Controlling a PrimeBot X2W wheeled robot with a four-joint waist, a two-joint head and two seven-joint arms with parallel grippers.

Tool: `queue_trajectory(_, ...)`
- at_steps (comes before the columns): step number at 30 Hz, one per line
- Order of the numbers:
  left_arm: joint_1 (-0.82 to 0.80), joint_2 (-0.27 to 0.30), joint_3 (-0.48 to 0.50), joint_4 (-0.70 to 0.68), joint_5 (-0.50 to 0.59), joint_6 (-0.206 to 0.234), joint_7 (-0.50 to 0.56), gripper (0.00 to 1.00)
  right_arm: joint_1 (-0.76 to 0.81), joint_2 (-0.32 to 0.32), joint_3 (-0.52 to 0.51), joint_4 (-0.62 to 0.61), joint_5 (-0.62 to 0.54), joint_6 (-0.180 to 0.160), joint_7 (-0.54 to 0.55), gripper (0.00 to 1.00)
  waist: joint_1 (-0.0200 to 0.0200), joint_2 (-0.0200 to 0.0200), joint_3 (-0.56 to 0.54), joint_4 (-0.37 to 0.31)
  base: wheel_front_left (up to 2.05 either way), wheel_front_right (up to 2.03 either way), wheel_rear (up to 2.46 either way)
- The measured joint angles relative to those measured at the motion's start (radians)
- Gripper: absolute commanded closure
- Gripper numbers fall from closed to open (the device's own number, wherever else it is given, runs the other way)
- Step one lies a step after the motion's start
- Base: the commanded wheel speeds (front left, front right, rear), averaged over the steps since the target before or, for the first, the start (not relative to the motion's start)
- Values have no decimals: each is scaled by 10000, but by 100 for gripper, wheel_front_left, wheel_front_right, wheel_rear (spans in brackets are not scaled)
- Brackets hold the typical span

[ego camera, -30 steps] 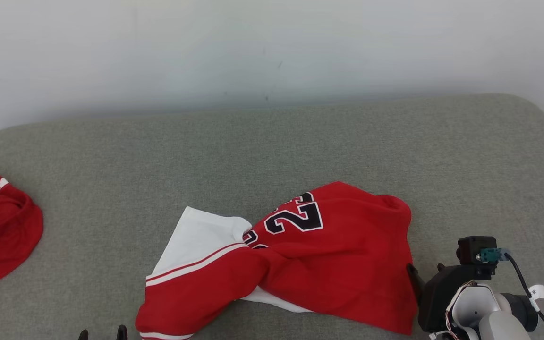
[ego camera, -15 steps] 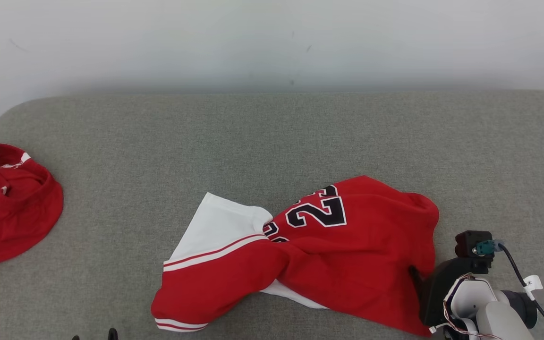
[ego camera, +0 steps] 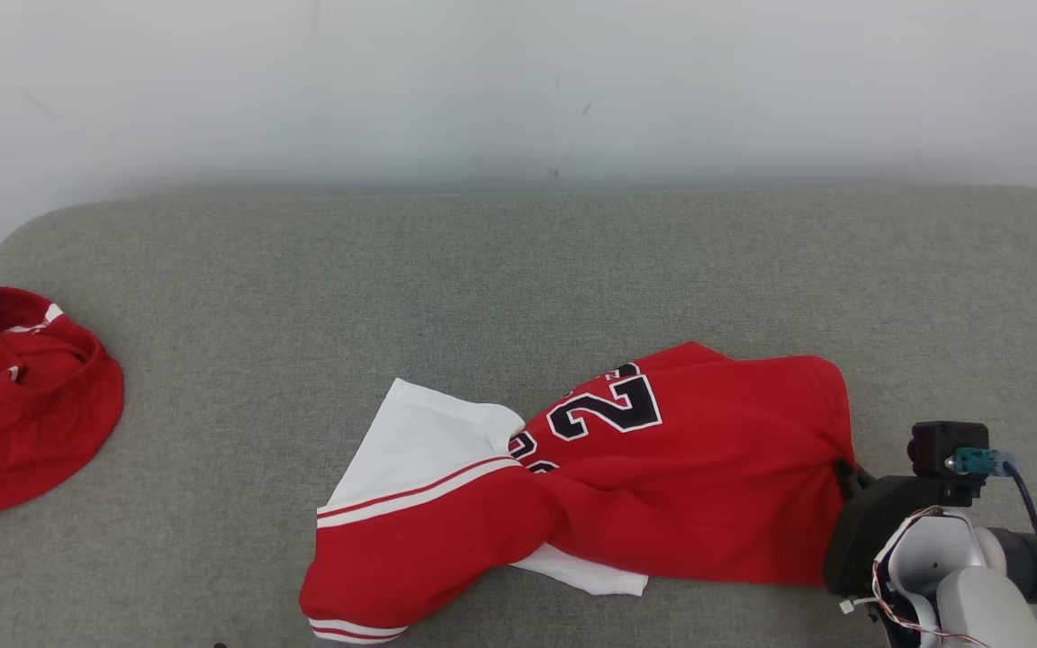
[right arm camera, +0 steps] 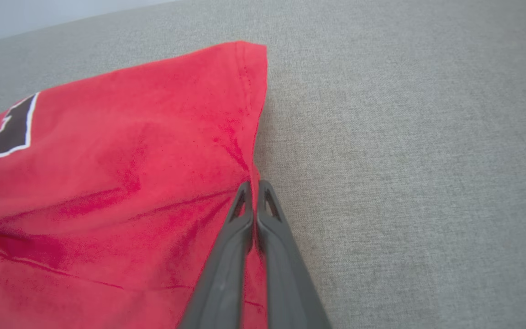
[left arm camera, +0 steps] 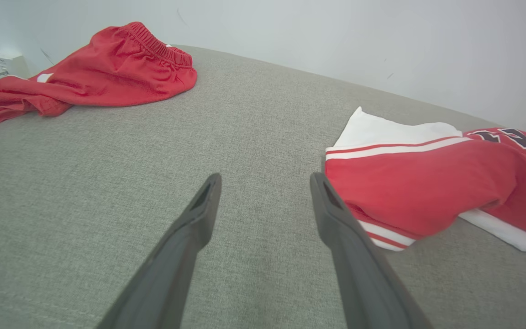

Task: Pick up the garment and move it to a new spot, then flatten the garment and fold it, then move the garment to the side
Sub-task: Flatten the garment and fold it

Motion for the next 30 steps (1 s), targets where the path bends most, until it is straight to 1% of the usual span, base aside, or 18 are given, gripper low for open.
queue_trajectory(4, 21, -31, -29, -12, 12, 0, 0, 0, 28, 0, -318, -769, -2, 0, 138, 100, 0, 0, -53, -79, 0, 0, 0)
queue_trajectory(8, 19, -63, -100, -48, 13, 0, 0, 0, -239, -8, -646, -1156, -8, 0, 343, 100, 0, 0, 19, -112, 0, 0, 0)
queue_trajectory(10, 3, -69, -132, -65, 13, 0, 0, 0, -620, -67, -765, -1168, -59, 0, 453, 100, 0, 0, 94, -108, 0, 0, 0)
queue_trajectory(13, -96, -59, -234, -52, 29, 0, 0, 0, -1159, -196, -882, -761, 10, 0, 704, 100, 0, 0, 219, -65, 0, 0, 0)
queue_trajectory(14, -162, -56, -259, -40, 29, 0, 0, 0, -1274, -261, -903, -585, 8, 0, 729, 84, 0, 0, 250, -29, 0, 0, 0)
queue_trajectory(15, -225, -52, -290, -21, 29, 0, 0, 0, -1391, -337, -924, -389, -2, 0, 744, 56, 0, 0, 283, 10, 0, 0, 0)
queue_trajectory(16, -269, -50, -301, 2, 29, 0, 0, 0, -1517, -401, -947, -163, -52, 0, 742, 0, 0, 0, 319, 51, 0, 0, 0)
queue_trajectory(19, -405, -35, -343, 82, 29, 0, 0, 0, -1743, -573, -1026, 384, -443, 0, 449, 0, 1, 0, 428, 167, 0, 0, 0)
queue_trajectory(20, -405, -35, -343, 82, 29, 0, 0, 0, -1743, -573, -1026, 384, -443, 0, 449, 0, 1, 0, 428, 167, 0, 0, 0)
queue_trajectory(23, -462, -33, -322, 136, 27, 0, 0, 0, -1868, -640, -1135, 738, -589, 0, -153, 0, 1, 0, 517, 252, 0, 0, 0)
queue_trajectory(27, -460, -40, -257, 165, 27, 0, 0, 0, -1781, -635, -1141, 690, -863, 0, -1193, 0, 1, 1, 506, 231, 0, 0, 0)
queue_trajectory(30, -425, -52, -186, 151, 27, 0, 0, 0, -1391, -600, -803, 407, -826, 0, -2036, 0, 0, 1, 391, 165, 0, 0, 0)
